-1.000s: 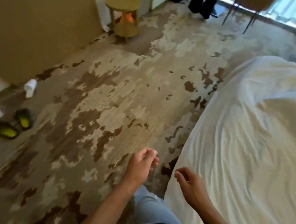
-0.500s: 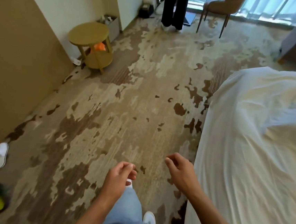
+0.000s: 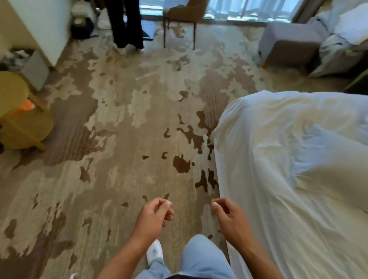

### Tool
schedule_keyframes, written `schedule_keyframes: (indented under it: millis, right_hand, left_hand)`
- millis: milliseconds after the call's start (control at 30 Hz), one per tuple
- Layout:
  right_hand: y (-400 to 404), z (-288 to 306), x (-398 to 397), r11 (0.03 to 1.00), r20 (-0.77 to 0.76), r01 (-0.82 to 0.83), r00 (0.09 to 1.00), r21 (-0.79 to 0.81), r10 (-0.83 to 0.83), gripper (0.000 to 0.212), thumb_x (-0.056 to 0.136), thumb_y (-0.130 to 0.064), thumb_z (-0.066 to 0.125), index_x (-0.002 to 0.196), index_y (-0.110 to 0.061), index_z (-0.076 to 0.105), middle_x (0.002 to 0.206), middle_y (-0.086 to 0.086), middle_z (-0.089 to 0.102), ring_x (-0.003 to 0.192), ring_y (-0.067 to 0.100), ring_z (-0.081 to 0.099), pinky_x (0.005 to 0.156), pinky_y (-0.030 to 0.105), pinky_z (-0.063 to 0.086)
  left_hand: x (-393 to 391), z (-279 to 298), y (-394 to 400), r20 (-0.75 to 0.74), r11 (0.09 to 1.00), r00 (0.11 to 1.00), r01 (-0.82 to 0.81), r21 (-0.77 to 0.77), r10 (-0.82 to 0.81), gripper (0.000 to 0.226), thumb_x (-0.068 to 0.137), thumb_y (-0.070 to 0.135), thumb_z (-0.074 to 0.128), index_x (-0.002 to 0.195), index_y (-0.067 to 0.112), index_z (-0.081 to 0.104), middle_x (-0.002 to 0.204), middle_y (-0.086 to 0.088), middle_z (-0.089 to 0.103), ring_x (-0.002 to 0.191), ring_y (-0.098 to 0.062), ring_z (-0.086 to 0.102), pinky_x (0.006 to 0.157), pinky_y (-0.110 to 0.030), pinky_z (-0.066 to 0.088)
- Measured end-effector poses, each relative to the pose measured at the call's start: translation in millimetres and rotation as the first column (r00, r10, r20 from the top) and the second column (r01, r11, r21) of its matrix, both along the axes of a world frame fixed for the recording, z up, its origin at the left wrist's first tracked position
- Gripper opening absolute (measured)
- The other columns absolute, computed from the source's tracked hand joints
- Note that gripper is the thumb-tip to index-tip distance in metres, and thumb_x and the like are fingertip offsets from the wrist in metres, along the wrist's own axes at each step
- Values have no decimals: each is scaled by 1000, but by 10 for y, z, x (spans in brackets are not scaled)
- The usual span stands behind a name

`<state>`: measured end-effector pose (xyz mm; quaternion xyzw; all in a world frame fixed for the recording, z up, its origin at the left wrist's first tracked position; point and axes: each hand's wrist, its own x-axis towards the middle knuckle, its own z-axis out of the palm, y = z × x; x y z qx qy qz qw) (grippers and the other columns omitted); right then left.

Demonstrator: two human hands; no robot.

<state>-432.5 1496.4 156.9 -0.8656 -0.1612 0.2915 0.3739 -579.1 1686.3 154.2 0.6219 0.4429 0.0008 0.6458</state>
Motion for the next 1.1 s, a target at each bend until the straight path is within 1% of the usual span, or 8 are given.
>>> schedule_keyframes:
  millis: [100,200,300,467,600,767,900,1100]
  right_hand:
    - [209,-79,455,990,-8,140,990,-29,-141,14,103,-41,57,108,-35,69,98,-19,71,88,-2,66,74,17,48]
    - [437,-231,985,961,-47,274,960,-49,-276,15,104,-40,56,107,-34,69,99,-14,72,90,1,67,76,21,50]
    - [756,-425,1625,939,-76,339,936,-65,-343,16,103,-42,56,102,-34,71,95,-13,73,88,2,67,76,24,52]
    - [1553,-595,2859,936,-115,342,930,-77,-349,16,103,-44,57,98,-35,69,93,-15,72,85,3,67,76,25,55]
    - [2299,-475,3967,956,-140,294,946,-4,-291,17,103,-46,55,98,-37,68,92,-15,71,86,3,68,80,27,59]
    - [3172,-195,5415,967,-35,240,971,88,-238,16,102,-45,56,96,-38,69,86,-17,72,84,-4,66,63,13,49]
    - [3679,-111,6527,956,45,271,960,116,-278,16,101,-41,57,100,-33,70,87,-16,72,88,-3,65,73,20,54]
    - [3864,-25,7795,885,49,465,883,31,-466,15,102,-38,58,98,-32,70,89,-17,72,87,6,67,83,30,59]
  left_hand:
    - [840,52,445,25,990,989,143,-9,-142,21,103,24,54,94,17,72,86,-6,76,90,-29,73,77,-37,58]
    - [1726,109,868,46,968,967,251,25,-252,22,103,28,53,97,20,73,86,-3,76,87,-23,73,77,-34,61]
    - [2637,163,1297,89,950,946,310,50,-313,22,104,25,54,97,17,73,88,-7,76,87,-25,73,77,-38,61]
    - [3929,308,2099,58,925,926,365,101,-372,22,104,28,52,102,18,71,92,-5,75,90,-21,73,83,-39,61]
    - [4760,347,2763,25,928,934,350,131,-356,22,104,27,52,101,19,72,92,-6,75,89,-20,73,81,-37,59]
    - [5720,189,3503,-28,957,962,273,95,-272,21,104,22,55,97,15,73,89,-10,76,88,-27,73,74,-35,57]
    - [6756,2,4064,-38,953,956,291,81,-289,22,103,23,55,94,15,74,88,-10,76,87,-32,72,67,-32,57]
    - [8613,-56,4469,-47,880,882,471,64,-469,21,102,27,57,92,23,75,87,-4,77,85,-22,74,74,-36,59]
